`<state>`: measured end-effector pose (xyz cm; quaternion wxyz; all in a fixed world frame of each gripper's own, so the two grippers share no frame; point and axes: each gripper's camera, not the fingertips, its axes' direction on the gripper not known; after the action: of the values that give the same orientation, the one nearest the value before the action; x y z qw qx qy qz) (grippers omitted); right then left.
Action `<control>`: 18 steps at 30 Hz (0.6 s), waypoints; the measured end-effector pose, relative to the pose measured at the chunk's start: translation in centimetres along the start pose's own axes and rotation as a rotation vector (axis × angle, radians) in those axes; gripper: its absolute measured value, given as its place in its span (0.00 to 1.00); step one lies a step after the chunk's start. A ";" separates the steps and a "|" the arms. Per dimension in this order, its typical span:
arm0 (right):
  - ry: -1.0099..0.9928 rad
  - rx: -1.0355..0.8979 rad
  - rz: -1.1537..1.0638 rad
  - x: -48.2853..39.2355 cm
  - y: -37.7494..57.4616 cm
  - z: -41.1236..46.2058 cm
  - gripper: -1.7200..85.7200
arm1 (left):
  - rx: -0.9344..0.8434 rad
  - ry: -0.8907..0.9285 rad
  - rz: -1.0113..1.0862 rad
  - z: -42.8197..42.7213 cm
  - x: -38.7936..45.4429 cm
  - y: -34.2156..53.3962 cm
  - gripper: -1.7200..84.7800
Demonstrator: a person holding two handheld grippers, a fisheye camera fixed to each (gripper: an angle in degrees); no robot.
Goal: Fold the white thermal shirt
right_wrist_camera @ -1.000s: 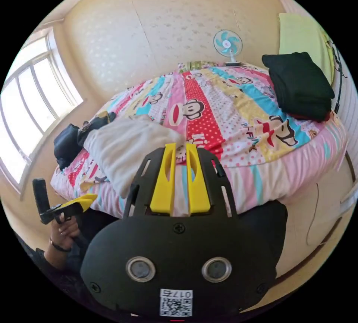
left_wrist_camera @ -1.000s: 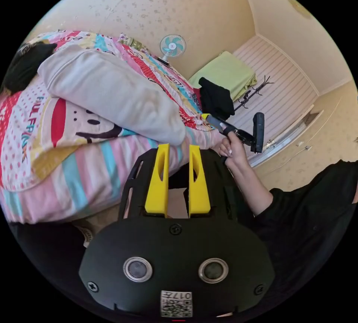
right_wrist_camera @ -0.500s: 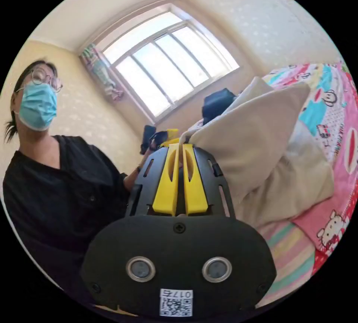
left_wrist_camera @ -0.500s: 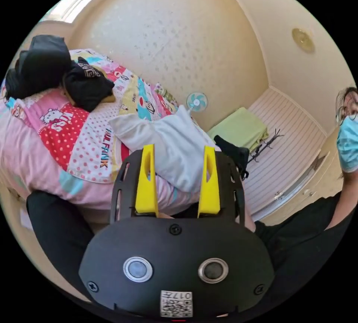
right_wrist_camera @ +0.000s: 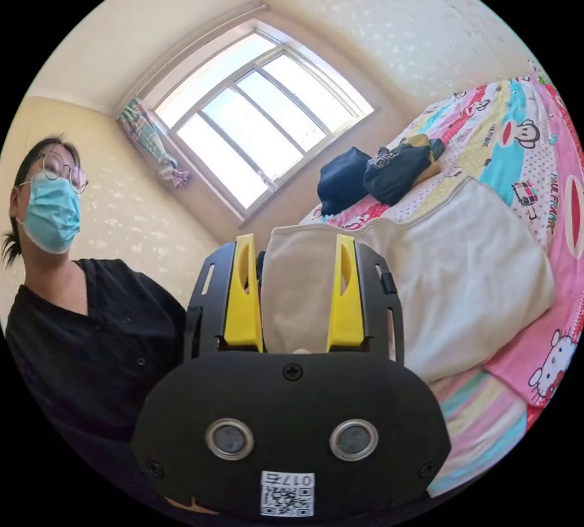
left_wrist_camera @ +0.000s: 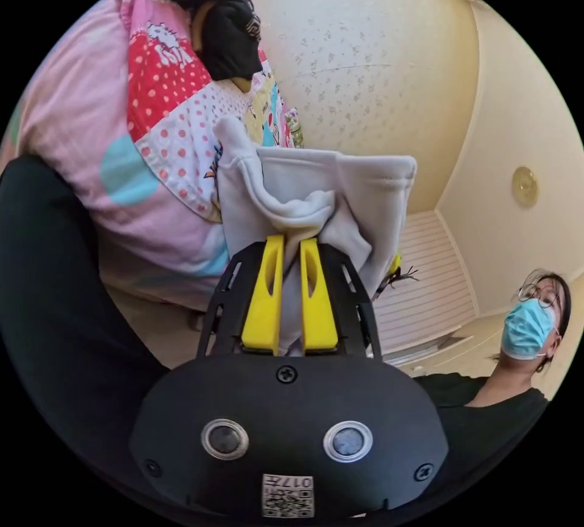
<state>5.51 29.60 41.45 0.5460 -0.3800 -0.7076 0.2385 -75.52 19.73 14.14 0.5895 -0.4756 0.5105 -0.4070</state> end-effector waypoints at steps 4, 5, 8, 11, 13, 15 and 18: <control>0.130 -0.399 0.136 5.0 -1.9 10.8 0.15 | -0.167 -0.049 0.213 1.1 3.2 -1.7 0.08; 0.103 -0.386 0.166 5.4 -1.5 11.0 0.13 | -0.252 -0.128 0.249 1.3 3.8 -2.2 0.08; 0.054 -0.240 0.178 4.9 1.2 7.9 0.08 | -0.313 -0.347 0.260 -0.1 4.0 -2.8 0.07; -0.032 -0.044 0.233 3.9 6.3 0.9 0.07 | -0.240 -0.419 0.144 -2.5 2.1 -2.6 0.07; 0.188 0.084 0.376 2.6 11.8 -5.3 0.06 | -0.185 -0.453 0.083 -3.3 0.7 -2.2 0.07; 0.452 0.124 0.460 0.7 15.4 -9.2 0.06 | -0.104 -0.518 0.006 -3.5 -1.1 -1.7 0.12; 0.799 0.074 0.613 -2.0 19.0 -12.5 0.06 | -0.081 -0.579 -0.039 -1.5 -2.6 -1.6 0.20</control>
<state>22.93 38.41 29.58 0.6921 -0.6121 -0.2904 0.2488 -77.40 21.73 16.18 0.6831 -0.6049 0.3277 -0.2450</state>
